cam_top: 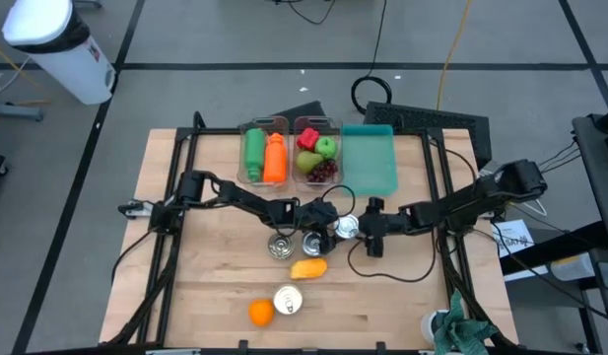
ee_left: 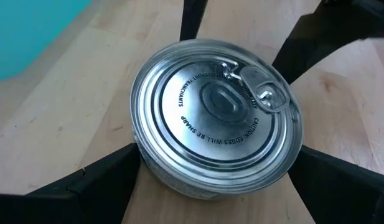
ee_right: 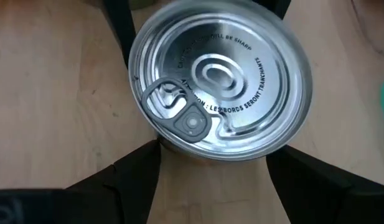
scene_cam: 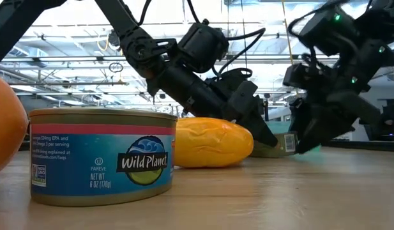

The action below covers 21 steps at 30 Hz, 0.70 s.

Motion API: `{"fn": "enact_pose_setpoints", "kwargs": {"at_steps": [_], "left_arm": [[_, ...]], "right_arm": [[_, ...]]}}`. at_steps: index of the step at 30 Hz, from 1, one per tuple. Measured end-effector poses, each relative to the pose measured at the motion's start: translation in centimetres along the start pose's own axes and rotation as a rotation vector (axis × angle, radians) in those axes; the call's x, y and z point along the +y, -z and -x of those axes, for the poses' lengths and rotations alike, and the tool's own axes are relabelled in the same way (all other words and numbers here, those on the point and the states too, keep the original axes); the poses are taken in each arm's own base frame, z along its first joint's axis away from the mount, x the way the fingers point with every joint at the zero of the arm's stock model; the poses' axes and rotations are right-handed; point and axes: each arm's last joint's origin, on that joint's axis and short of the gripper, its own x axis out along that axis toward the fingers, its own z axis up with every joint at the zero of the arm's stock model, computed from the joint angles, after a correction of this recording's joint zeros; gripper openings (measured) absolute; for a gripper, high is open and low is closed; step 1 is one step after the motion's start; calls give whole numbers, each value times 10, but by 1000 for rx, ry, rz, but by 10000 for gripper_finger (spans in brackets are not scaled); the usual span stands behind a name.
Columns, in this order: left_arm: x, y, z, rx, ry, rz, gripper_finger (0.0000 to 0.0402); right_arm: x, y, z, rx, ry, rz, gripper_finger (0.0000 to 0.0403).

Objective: Pick & Place Food Item
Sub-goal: Put the right green tuna can into the green bin

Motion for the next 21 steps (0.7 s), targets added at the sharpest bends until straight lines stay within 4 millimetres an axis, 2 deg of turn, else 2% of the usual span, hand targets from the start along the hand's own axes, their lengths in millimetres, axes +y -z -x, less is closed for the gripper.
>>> {"fn": "enact_pose_setpoints", "kwargs": {"at_steps": [7, 21], "left_arm": [[0, 0, 0, -2, -1, -1, 397], [0, 0, 0, -11, -3, 1, 397]], "right_arm": [[-1, -6, 10, -52, -10, -11, 276], [0, -9, 10, -78, -32, -20, 277]]}}
